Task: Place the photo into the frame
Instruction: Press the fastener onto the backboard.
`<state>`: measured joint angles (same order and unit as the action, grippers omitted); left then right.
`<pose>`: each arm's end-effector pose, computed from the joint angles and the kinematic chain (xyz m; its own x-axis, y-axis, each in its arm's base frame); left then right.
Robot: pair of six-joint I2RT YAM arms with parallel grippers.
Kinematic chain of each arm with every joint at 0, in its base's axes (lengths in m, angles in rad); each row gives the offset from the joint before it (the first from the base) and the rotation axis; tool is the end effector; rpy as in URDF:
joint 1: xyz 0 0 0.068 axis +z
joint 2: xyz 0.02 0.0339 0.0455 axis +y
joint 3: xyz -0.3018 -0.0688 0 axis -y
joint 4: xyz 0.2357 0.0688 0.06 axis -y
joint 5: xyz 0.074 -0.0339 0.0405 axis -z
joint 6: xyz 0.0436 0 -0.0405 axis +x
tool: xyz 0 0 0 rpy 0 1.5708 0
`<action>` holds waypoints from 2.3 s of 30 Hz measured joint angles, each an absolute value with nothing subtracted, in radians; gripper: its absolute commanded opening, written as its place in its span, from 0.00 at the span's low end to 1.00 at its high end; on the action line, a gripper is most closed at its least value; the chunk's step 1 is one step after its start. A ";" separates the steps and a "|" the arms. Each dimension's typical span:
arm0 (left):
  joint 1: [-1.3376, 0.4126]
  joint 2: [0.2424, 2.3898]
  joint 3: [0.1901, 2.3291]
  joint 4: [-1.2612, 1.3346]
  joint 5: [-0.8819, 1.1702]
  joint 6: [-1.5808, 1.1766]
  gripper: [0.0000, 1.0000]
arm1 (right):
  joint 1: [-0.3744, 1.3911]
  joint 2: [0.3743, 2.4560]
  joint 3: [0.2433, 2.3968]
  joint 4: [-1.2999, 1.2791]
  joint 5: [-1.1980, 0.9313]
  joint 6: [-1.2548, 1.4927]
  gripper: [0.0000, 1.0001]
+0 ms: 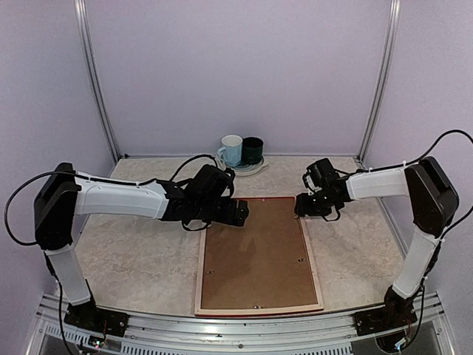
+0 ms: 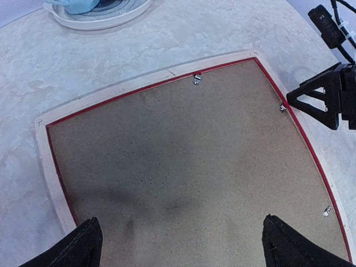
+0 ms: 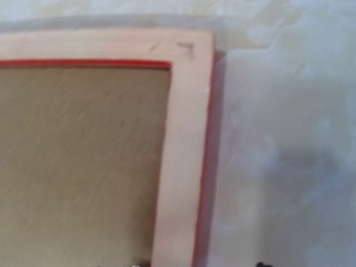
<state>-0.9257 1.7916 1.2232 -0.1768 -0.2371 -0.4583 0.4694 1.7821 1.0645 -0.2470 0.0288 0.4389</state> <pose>0.2502 -0.3155 0.2527 -0.6634 0.1663 -0.7296 0.4231 0.8876 -0.1823 0.3282 0.1650 0.2022 -0.8494 0.0455 -0.5258 -0.0846 0.9717 0.2207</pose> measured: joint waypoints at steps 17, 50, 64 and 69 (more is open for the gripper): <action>-0.931 2.075 1.338 -0.051 -0.201 -0.490 0.99 | 0.481 1.875 1.103 -0.234 0.083 0.566 0.46; -0.972 2.154 1.333 0.117 -0.350 -0.591 0.99 | 0.537 1.883 1.125 -0.278 0.150 0.831 0.08; -0.973 2.154 1.333 0.119 -0.360 -0.595 0.99 | 0.542 1.903 1.180 -0.353 0.145 0.808 0.28; -0.973 2.154 1.346 0.097 -0.364 -0.591 0.99 | 0.545 1.917 1.219 -0.375 0.134 0.776 0.51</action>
<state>-0.9726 2.1536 1.3464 0.0971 -0.3641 -0.5907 0.5449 1.9171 1.2194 -0.3748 0.1337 0.7757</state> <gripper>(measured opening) 0.988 0.400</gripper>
